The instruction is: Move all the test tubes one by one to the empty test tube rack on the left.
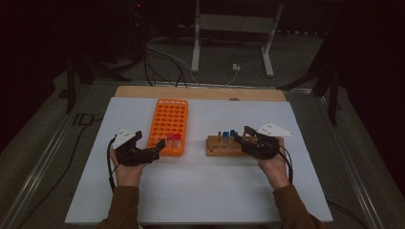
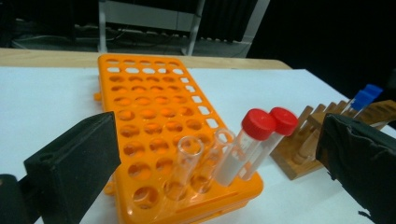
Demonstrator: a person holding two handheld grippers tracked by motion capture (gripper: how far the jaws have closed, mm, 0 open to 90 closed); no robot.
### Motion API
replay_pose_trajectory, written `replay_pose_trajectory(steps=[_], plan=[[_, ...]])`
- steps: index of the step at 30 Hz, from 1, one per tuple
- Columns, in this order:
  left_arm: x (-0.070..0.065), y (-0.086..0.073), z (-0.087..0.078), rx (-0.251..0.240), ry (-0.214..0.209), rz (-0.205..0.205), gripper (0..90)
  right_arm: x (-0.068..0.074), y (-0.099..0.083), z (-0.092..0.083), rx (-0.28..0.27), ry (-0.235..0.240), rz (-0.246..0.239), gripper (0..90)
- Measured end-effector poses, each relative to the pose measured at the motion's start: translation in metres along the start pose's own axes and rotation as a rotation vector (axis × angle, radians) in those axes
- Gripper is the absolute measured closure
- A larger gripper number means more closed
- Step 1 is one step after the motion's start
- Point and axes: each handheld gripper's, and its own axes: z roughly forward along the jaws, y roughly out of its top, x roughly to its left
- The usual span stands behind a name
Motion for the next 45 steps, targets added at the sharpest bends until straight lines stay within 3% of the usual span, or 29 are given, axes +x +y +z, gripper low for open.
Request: replay_pose_trajectory(steps=[13,20,26,36,45], plan=[[-0.002,0.002,-0.001,0.001,-0.007,0.0,0.4,0.003,-0.008,0.031,0.071,0.027,0.004,68.6],[-0.003,0.001,0.001,0.008,-0.003,0.003,0.4,0.006,-0.011,0.038,0.081,0.039,0.0,75.8],[-0.003,0.001,0.001,0.01,0.001,0.006,0.4,0.007,-0.01,0.034,0.063,0.033,-0.001,76.5],[-0.004,0.0,0.002,0.015,0.003,0.008,0.4,0.005,0.005,0.014,-0.012,0.024,0.023,76.7],[-0.003,0.001,0.001,0.006,0.004,0.007,0.4,0.007,0.022,-0.002,-0.063,0.023,0.011,76.7]])
